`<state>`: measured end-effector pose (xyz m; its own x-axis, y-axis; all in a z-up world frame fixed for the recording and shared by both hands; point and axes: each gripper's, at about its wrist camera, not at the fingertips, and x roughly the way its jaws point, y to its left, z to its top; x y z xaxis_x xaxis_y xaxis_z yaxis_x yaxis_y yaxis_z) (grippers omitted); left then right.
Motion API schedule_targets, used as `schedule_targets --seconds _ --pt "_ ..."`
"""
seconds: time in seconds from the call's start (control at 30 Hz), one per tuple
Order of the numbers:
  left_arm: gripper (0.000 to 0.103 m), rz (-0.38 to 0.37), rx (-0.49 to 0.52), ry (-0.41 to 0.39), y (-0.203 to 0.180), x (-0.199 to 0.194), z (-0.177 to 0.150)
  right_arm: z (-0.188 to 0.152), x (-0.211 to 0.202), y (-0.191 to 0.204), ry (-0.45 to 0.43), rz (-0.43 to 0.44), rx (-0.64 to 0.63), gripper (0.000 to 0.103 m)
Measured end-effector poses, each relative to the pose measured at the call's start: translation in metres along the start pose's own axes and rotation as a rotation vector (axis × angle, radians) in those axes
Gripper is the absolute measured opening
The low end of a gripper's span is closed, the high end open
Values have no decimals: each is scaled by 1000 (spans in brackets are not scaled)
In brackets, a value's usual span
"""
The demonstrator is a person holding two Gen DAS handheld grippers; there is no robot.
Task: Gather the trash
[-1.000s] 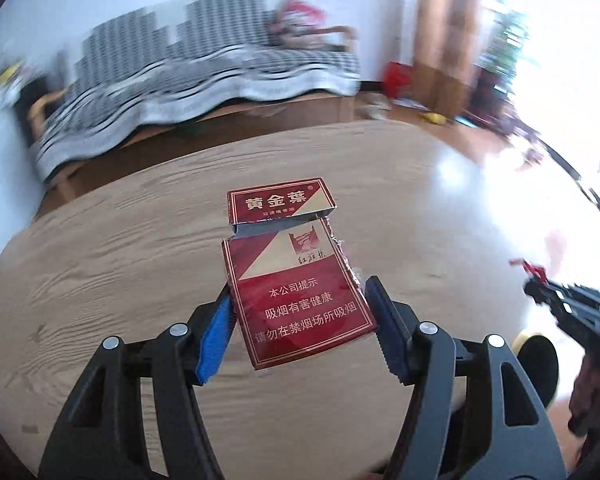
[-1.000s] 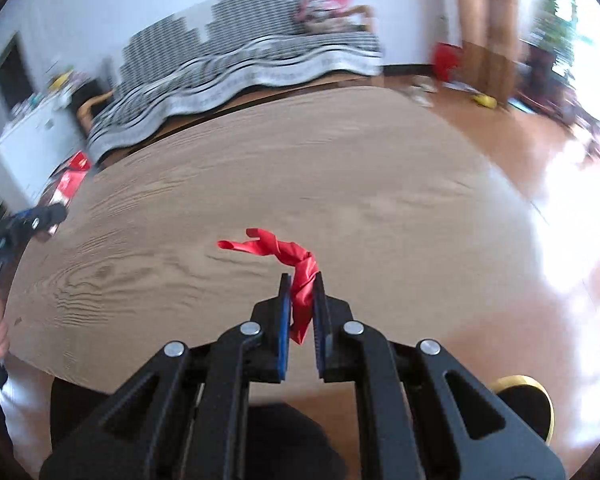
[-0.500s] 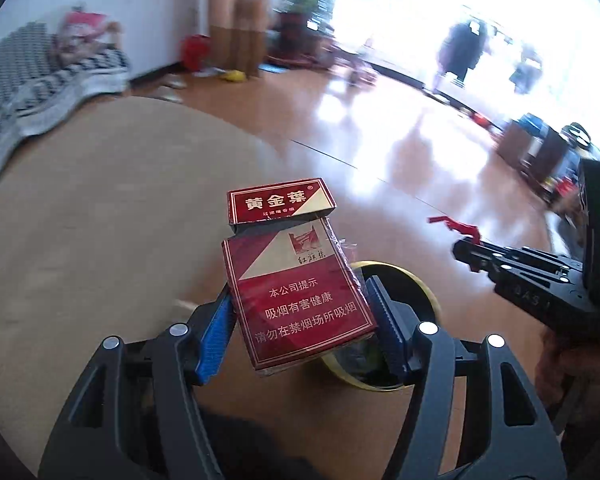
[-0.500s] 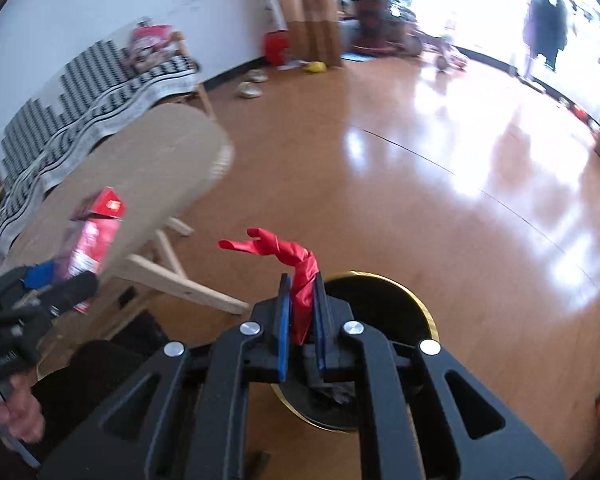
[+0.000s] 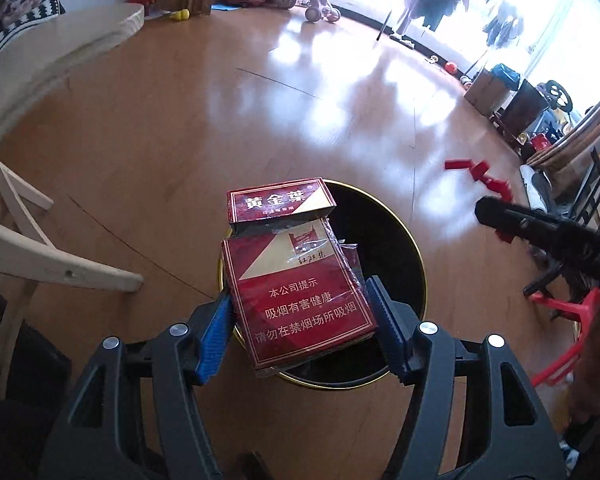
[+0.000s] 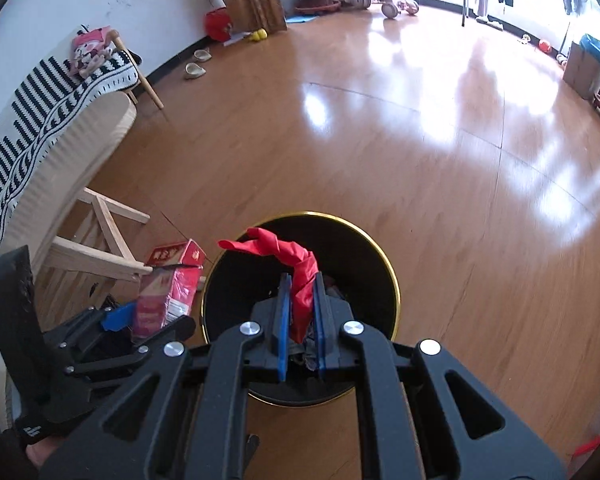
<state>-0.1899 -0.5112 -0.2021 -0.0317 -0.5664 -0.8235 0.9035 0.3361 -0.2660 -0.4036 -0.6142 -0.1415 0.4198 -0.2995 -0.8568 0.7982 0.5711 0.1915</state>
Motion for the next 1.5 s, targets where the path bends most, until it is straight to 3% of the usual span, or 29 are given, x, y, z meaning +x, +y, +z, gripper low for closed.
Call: schedule_targets --seconds 0.2,0.4,0.47,0.53,0.57,1.1,1.17,1.23,1.27,1.5 --pt "62 -15 53 -12 -3 -3 -7 8 15 7 17 3 8 10" --pt "63 -35 23 -9 3 -2 -3 15 13 11 13 1 7 10" --pt "66 -38 14 -15 4 -1 -1 14 12 13 13 2 8 10" --pt "80 -32 12 -23 3 -2 -1 14 11 13 14 1 7 10" --pt "83 -27 14 -29 3 -3 -1 15 11 11 13 1 7 10" --pt "91 4 4 -58 3 -10 1 20 18 14 38 10 16 11" --pt "91 8 1 -64 4 -13 2 23 18 14 49 5 24 19" --pt "92 12 -3 -72 4 -16 2 22 16 16 43 7 28 71" --pt "92 14 -7 -78 4 -18 2 22 11 16 23 1 31 75" --pt "92 -35 -112 -112 24 -55 2 30 -11 34 -25 2 4 76"
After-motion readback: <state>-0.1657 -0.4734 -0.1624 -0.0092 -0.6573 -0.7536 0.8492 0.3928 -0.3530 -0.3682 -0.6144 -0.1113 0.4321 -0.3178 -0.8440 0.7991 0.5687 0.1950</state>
